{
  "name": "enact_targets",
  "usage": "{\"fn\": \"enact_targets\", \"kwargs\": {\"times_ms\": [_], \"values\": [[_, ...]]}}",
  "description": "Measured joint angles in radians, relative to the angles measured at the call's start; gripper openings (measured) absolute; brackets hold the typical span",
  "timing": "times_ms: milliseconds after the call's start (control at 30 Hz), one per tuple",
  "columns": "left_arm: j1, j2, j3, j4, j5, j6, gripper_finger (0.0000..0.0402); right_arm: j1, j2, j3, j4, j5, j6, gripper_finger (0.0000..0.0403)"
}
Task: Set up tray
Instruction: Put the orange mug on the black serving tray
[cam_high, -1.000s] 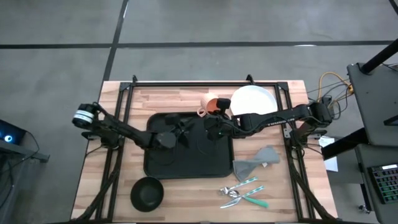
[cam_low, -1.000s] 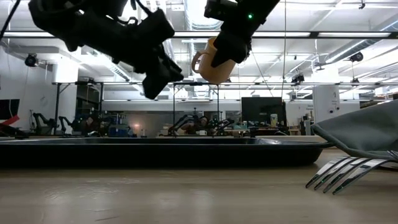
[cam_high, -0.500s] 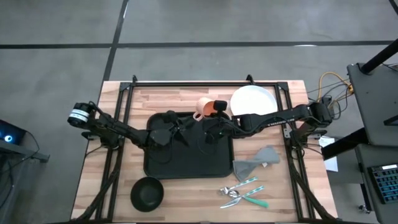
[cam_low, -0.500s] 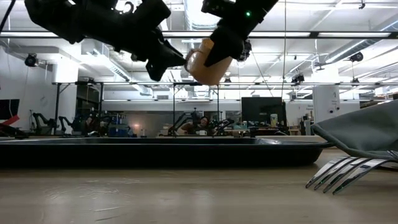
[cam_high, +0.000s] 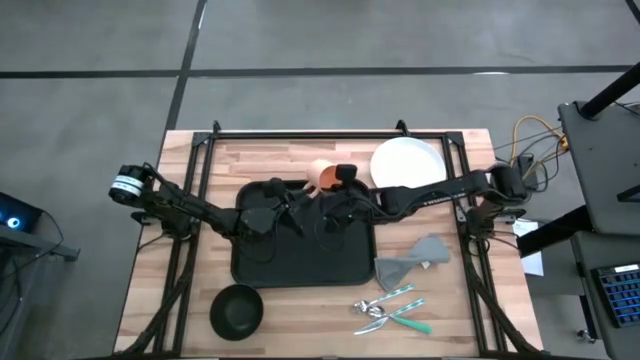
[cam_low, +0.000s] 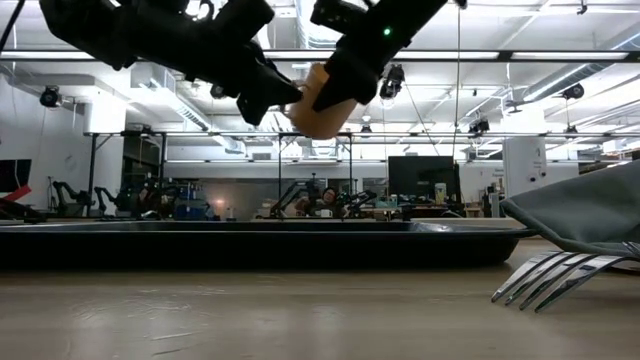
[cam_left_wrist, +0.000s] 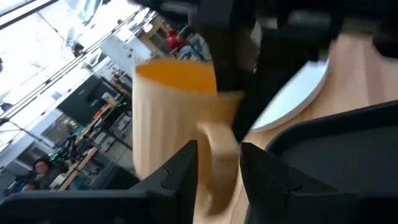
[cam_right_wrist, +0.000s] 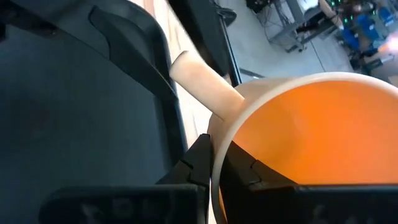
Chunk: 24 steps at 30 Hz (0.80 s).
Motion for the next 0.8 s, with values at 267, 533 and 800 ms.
{"fn": "enact_targets", "kwargs": {"times_ms": [267,533,800], "values": [[0.000,0.000,-0.001,-0.001,-0.008,-0.009,0.0090,0.000,0.051,0.030,0.015,0.001,-0.024,0.0009],[0.001,-0.001,-0.006,0.004,-0.019,-0.015,0.0037,-0.001,0.053,0.034,0.017,-0.019,-0.003,0.0009],[0.000,-0.001,-0.007,0.002,-0.018,-0.016,0.0035,-0.001,0.053,0.034,0.016,-0.032,-0.002,0.0010]]}}
